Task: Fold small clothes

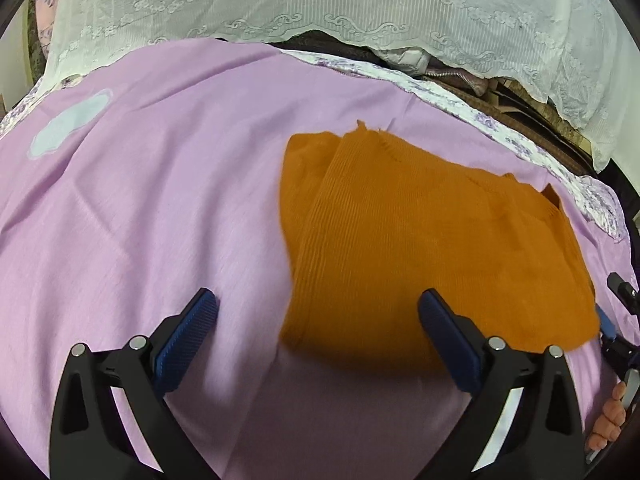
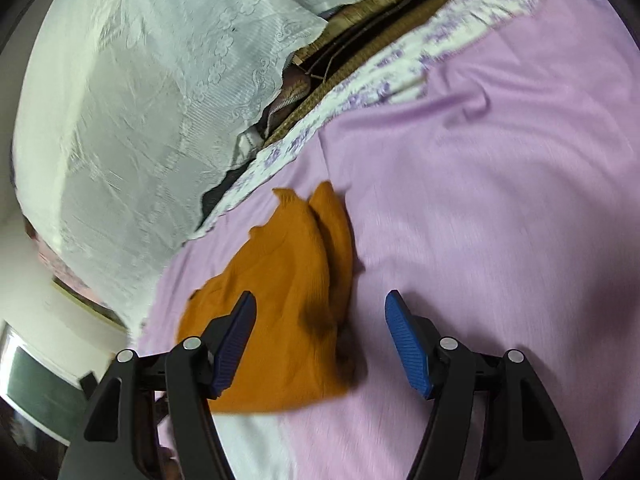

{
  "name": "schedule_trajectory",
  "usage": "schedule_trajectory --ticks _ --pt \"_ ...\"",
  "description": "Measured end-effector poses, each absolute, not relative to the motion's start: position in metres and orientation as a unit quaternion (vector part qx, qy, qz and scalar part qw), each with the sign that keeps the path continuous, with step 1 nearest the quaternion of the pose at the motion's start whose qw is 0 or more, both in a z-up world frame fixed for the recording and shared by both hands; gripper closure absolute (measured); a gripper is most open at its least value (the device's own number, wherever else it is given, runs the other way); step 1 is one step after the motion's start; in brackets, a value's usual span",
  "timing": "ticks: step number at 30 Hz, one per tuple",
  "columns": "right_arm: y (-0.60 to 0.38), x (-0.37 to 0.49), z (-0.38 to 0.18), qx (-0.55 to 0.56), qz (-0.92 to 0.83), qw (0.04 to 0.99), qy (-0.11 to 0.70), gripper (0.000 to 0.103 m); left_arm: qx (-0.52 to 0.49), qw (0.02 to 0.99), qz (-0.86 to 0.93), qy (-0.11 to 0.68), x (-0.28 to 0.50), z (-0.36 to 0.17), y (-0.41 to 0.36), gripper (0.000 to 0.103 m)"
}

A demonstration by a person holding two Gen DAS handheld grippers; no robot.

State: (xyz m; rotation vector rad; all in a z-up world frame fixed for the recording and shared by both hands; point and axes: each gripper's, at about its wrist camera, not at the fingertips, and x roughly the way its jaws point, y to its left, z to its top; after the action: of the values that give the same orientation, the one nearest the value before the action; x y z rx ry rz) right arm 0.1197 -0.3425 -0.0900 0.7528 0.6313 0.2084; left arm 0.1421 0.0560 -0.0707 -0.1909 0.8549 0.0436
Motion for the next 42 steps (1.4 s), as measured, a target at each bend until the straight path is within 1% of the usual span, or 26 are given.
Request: schedule_trajectory --ticks 5,7,12,16,19,20,21,23,26,29,33,36,39,40,42 --pt "-0.342 0.092 -0.099 0.409 0.148 0.845 0.311 0.036 -0.088 0.905 0.024 0.416 0.117 -0.07 0.054 0.004" --pt "-0.339 0.086 -0.104 0.421 0.156 0.831 0.328 0.036 -0.082 0.905 0.028 0.417 0.112 -0.07 0.053 0.004" --pt "-0.329 0.098 -0.104 0.414 0.147 0.82 0.366 0.036 -0.073 0.904 0.032 0.419 0.111 -0.071 0.049 0.004" --pt "-0.327 0.119 -0.104 0.426 0.131 0.813 0.375 0.037 -0.068 0.903 0.033 0.422 0.112 -0.073 0.048 0.004" --pt "-0.323 0.142 -0.103 0.409 0.122 0.821 0.38 0.056 -0.065 0.904 0.035 0.422 0.112 -0.073 0.047 0.004" --pt "-0.322 0.149 -0.105 0.408 0.12 0.822 0.379 0.068 -0.064 0.904 0.036 0.421 0.113 -0.072 0.046 0.004" --pt "-0.324 0.155 -0.108 0.409 0.121 0.823 0.375 0.075 -0.063 0.904 0.037 0.42 0.113 -0.072 0.046 0.004" --pt "-0.33 0.16 -0.116 0.425 0.141 0.818 0.362 0.079 -0.061 0.909 0.046 0.41 0.115 -0.063 0.044 0.004" --pt "-0.332 0.159 -0.116 0.427 0.151 0.818 0.355 0.08 -0.073 0.915 0.042 0.395 0.126 -0.044 0.037 0.004" --pt "-0.325 0.159 -0.112 0.399 0.141 0.835 0.353 0.08 -0.073 0.916 0.026 0.394 0.144 -0.026 0.014 0.004" --pt "-0.324 0.159 -0.111 0.39 0.139 0.84 0.35 0.078 -0.032 0.92 0.038 0.388 0.169 -0.018 -0.023 0.004" --pt "-0.324 0.159 -0.111 0.388 0.138 0.841 0.35 0.077 -0.014 0.917 0.041 0.397 0.183 -0.028 -0.038 0.004" --pt "-0.323 0.16 -0.111 0.378 0.135 0.847 0.348 0.074 0.009 0.908 0.05 0.417 0.195 -0.052 -0.046 0.004" --pt "-0.322 0.161 -0.11 0.375 0.135 0.848 0.348 0.074 0.011 0.902 0.051 0.428 0.199 -0.068 -0.044 0.004" --pt "-0.32 0.163 -0.11 0.37 0.136 0.85 0.349 0.072 -0.01 0.905 0.045 0.422 0.196 -0.074 -0.038 0.004"
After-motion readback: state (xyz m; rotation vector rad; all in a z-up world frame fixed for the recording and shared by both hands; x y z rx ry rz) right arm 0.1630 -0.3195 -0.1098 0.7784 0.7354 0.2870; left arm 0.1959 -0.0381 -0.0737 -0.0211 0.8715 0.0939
